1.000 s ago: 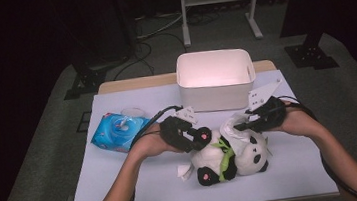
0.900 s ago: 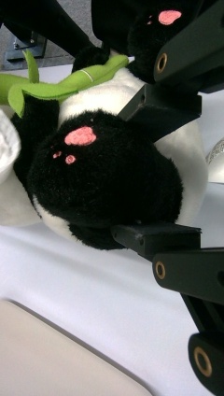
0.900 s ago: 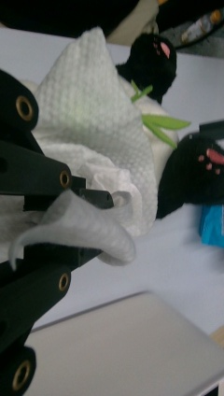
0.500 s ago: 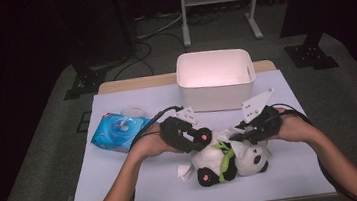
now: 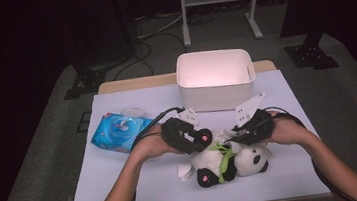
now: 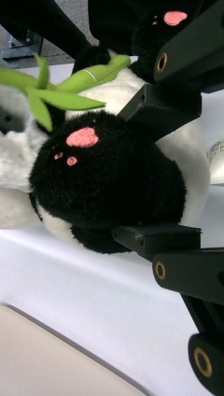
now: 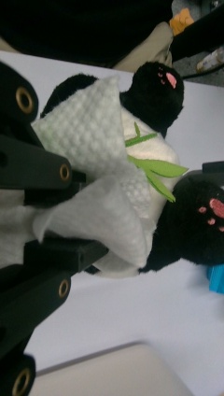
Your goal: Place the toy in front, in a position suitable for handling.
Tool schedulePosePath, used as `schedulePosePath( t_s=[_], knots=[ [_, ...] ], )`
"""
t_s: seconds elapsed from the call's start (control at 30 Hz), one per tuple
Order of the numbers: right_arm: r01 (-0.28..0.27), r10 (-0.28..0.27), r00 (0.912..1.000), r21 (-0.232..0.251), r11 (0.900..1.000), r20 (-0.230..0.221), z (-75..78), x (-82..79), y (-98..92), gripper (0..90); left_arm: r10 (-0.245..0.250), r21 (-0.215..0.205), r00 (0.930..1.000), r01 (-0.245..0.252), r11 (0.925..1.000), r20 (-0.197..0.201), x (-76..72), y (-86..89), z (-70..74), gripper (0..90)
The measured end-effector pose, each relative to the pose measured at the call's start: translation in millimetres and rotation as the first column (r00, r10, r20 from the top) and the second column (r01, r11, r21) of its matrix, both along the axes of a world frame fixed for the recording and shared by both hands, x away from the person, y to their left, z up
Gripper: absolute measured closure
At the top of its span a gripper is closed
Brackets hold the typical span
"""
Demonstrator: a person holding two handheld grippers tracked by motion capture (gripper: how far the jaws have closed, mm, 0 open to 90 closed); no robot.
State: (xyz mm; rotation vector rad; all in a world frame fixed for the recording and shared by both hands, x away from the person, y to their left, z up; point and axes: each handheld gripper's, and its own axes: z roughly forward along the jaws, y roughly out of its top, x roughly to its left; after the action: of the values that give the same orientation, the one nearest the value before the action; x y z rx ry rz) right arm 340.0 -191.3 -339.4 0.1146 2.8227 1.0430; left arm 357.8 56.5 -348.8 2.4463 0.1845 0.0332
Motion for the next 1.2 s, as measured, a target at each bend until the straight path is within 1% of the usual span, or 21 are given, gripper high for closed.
schedulePosePath(
  t_s=[0.07,0.13,0.17,0.2,0.23,0.27,0.4,0.47,0.53,0.63,0.7,0.73,0.9,0.93,0.97,1.07,1.2],
  knots=[
    [0.009,-0.009,0.9999,-0.004,1.0,0.009,2.1,0.5,-3.2,79.1,0.0,0.0,1.0,0.0,1.0,0.002,0.0,0.2,0.2,50.1],
    [0.02,-0.02,0.9997,0.002,1.0,0.016,5.0,1.1,-8.1,79.7,-0.003,-0.002,1.0,0.003,1.0,-0.001,-0.1,0.7,0.6,50.2],
    [0.02,-0.02,0.9997,0.002,1.0,0.016,5.0,1.1,-8.1,79.7,-0.003,-0.002,1.0,0.003,1.0,-0.001,-0.1,0.7,0.6,50.2],
    [0.036,-0.036,0.9992,0.01,0.999,0.014,6.7,1.4,-14.0,79.8,-0.001,-0.002,1.0,0.001,1.0,-0.004,0.1,1.0,0.6,50.1],
    [0.036,-0.036,0.9992,0.01,0.999,0.014,6.7,1.4,-14.0,79.8,-0.001,-0.002,1.0,0.001,1.0,-0.004,0.1,1.0,0.6,50.1],
    [0.049,-0.049,0.9987,0.016,0.999,0.011,7.4,1.9,-20.5,80.0,-0.002,-0.003,1.0,0.002,1.0,-0.004,0.3,0.9,0.4,50.1],
    [0.076,-0.077,0.9969,0.025,0.997,0.015,9.2,0.6,-31.9,80.0,-0.003,-0.001,1.0,0.003,1.0,-0.003,0.7,1.0,0.5,50.0],
    [0.082,-0.082,0.9965,0.027,0.996,0.017,9.4,0.4,-34.9,79.9,-0.002,-0.001,1.0,0.002,1.0,-0.005,1.1,1.3,0.4,50.0],
    [0.102,-0.102,0.9947,0.022,0.995,0.012,9.0,-0.5,-43.5,79.9,-0.002,-0.004,1.0,0.002,1.0,-0.008,1.3,1.7,0.2,50.1],
    [0.118,-0.118,0.9928,0.013,0.993,0.017,8.0,-0.9,-49.6,79.9,0.001,-0.004,0.9999,-0.001,1.0,-0.011,1.9,2.1,-0.2,50.1],
    [0.146,-0.146,0.9892,0.003,0.989,0.007,3.1,-1.9,-60.6,79.9,0.004,-0.006,0.9999,-0.004,1.0,-0.015,2.5,2.6,-0.6,50.1],
    [0.146,-0.146,0.9892,0.003,0.989,0.007,3.1,-1.9,-60.6,79.9,0.004,-0.008,0.9999,-0.004,1.0,-0.015,2.8,2.8,-0.9,50.1],
    [0.178,-0.177,0.984,0.026,0.984,-0.015,-5.8,-4.6,-74.6,79.6,0.01,-0.008,0.9997,-0.011,0.9999,-0.022,4.0,2.5,-1.5,49.8],
    [0.178,-0.177,0.984,0.026,0.984,-0.015,-5.8,-4.6,-74.6,79.6,0.01,-0.008,0.9997,-0.011,0.9999,-0.022,4.0,2.5,-1.5,49.8],
    [0.179,-0.178,0.9838,0.043,0.983,-0.022,-6.4,-4.6,-76.0,79.4,0.007,-0.004,0.9997,-0.007,1.0,-0.022,4.0,2.1,-1.0,49.8],
    [0.174,-0.173,0.9847,0.048,0.984,-0.021,-5.6,-4.2,-73.6,79.1,0.007,-0.003,0.9997,-0.007,1.0,-0.025,4.4,1.6,-0.9,49.7],
    [0.142,-0.141,0.9899,0.054,0.988,-0.014,-0.2,0.6,-56.3,78.8,-0.001,-0.007,0.9997,0.001,1.0,-0.024,3.8,1.3,-0.5,49.5]
  ],
)
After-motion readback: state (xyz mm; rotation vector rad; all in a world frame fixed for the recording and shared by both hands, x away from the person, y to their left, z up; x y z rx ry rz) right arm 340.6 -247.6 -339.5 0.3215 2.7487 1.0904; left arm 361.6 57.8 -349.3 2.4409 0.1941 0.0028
